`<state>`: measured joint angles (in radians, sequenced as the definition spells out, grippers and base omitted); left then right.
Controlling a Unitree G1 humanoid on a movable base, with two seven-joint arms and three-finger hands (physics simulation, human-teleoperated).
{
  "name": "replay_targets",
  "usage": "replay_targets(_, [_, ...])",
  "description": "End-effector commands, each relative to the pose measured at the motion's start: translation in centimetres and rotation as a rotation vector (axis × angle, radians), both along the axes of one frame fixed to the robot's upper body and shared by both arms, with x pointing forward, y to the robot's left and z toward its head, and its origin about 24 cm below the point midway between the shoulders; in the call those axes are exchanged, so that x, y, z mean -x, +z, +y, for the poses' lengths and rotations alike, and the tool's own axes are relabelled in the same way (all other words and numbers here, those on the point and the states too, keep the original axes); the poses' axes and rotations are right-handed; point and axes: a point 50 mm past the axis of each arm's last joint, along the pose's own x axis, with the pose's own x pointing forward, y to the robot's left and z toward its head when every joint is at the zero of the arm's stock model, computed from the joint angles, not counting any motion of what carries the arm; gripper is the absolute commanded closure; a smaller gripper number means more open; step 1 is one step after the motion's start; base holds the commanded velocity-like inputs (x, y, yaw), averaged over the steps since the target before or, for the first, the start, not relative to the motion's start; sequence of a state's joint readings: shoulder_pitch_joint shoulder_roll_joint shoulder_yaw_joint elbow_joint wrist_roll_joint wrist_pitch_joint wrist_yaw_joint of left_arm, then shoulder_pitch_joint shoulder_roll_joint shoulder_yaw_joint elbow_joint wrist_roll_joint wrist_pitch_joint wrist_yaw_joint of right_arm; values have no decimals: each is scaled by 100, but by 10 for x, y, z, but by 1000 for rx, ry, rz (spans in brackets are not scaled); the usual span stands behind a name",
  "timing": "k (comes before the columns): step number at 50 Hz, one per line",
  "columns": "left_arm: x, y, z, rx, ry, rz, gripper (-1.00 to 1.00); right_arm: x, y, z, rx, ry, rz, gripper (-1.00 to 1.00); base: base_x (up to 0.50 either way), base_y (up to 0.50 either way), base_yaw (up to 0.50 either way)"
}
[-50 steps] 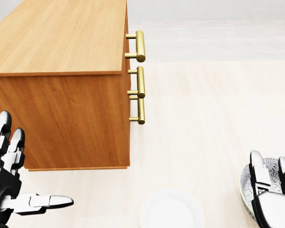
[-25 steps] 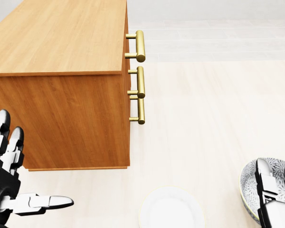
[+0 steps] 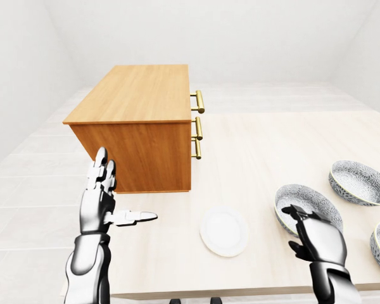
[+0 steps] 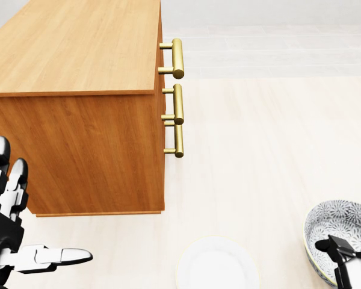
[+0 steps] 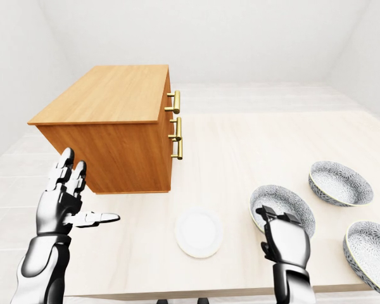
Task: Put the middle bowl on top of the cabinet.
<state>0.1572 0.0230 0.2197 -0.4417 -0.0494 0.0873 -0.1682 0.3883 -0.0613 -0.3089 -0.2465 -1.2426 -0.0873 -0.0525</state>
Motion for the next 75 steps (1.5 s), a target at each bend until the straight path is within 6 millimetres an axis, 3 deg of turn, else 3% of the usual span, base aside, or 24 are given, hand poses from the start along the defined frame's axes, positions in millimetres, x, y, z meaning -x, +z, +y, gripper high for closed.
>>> replay_targets(1, [1, 0, 1, 8, 3, -2, -100, 2, 4, -2, -9, -16, -3, -5, 0, 0, 0])
replay_targets(3, [0, -1, 1, 10, 2, 4, -100, 3, 4, -2, -10, -18, -1, 4, 0, 0, 0])
replay_targets(5, [0, -3, 0, 10, 1, 11, -100, 3, 5, -2, -8, -20, -2, 25, 0, 0, 0])
replay_targets(6, [0, -4, 0, 10, 0, 13, -100, 3, 6, -2, -9, -21, -3, 50, 0, 0, 0])
replay_targets(12, [0, -4, 2, 16, 2, 14, -100, 4, 7, -2, -14, -25, -2, 100, 0, 0, 0])
replay_targets(30, [1, -4, 3, 19, 5, 15, -100, 5, 16, -1, -34, -30, -15, 100, 0, 0, 0])
replay_targets(49, [2, -3, 3, 17, 5, 8, -100, -6, 52, 2, -85, 0, -138, 100, 0, 0, 0])
replay_targets(65, [2, -1, 5, 11, 5, 4, -100, -41, 84, 16, -118, 103, -226, 100, 0, 0, 0])
replay_targets(75, [1, -3, 7, 8, 9, 14, -100, -65, 123, 34, -113, 184, -282, 100, 0, 0, 0])
